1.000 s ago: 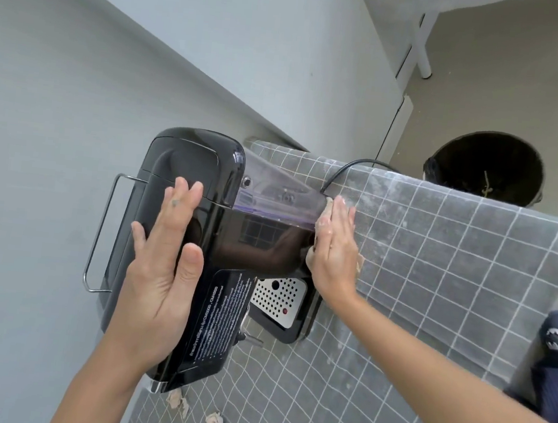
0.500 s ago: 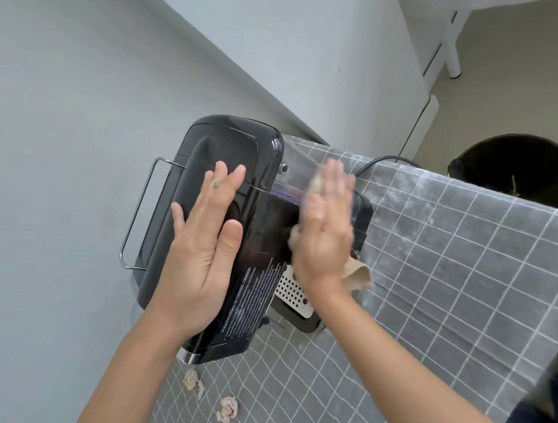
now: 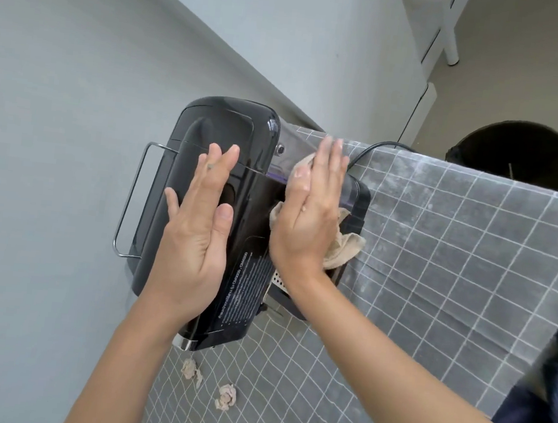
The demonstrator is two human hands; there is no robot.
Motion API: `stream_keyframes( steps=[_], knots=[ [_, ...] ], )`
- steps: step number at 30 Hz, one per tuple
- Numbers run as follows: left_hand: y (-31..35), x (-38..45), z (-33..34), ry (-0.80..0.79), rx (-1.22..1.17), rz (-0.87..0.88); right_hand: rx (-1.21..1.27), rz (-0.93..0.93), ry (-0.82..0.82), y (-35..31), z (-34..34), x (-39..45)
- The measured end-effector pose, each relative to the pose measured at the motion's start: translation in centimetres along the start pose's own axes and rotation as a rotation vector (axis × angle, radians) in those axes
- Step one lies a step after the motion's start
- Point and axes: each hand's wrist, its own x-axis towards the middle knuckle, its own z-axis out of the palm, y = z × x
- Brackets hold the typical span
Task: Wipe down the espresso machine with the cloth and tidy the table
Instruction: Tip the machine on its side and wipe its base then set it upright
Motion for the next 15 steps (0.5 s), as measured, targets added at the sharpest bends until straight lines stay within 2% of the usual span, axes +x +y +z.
stream_keyframes(
  steps=[3,6,8,10,12,13,15],
  knots=[
    [-0.1,-0.1,-0.1,0.002,-0.013,0.009,-0.059,-0.152,-0.082,-0.4,0.0,-4.7],
    [-0.1,0.1,-0.1,-0.003,-0.023,0.02,-0.06,-0.283,-0.119,-0.7,-0.3,-3.0],
    [-0.1,0.1,-0.1,-0.003,-0.025,0.016,-0.052,-0.2,-0.093,-1.0,-0.1,0.7],
    [0.0,0.0,0.0,-0.002,-0.025,0.016,-0.007,0.01,-0.046,-0.2,-0.1,4.0],
    [0.0,-0.1,0.1,-0.002,-0.024,0.018,-0.018,0.17,-0.03,0.6,-0.4,3.9],
    [0.0,-0.2,0.1,-0.002,-0.028,0.018,-0.048,0.155,-0.051,0.5,-0.7,2.3],
    [0.0,-0.2,0.0,0.007,-0.045,0.026,-0.095,-0.017,-0.132,-0.7,-1.0,-1.9]
  ],
)
